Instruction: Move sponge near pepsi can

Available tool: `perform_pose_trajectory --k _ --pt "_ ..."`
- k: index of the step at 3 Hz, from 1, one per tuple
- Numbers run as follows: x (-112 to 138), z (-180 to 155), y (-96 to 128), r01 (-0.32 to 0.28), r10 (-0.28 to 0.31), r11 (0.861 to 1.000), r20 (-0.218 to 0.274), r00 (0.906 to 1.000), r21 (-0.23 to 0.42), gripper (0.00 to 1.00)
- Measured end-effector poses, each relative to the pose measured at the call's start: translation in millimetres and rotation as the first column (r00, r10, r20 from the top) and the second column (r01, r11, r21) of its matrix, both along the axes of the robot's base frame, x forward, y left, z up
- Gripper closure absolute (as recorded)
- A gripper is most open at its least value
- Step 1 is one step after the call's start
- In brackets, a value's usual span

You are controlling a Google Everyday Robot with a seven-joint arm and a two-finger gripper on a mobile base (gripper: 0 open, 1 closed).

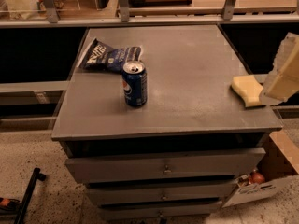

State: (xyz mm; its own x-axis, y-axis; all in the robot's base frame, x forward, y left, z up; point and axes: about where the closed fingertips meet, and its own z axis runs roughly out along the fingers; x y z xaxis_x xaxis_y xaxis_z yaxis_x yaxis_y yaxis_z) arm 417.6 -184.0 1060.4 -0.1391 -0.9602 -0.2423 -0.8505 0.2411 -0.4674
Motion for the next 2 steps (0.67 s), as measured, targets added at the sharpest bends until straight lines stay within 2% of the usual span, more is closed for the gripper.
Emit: perform_pose_trajectory --k 1,2 --pt "-1.7 4.5 1.4 -0.002 0.002 1.000 0.006 1.0000 0.005 0.00" --pt "14.5 -4.6 -11.7 0.025 -0.025 1.000 -0.015 0.9996 -0.017 0.00"
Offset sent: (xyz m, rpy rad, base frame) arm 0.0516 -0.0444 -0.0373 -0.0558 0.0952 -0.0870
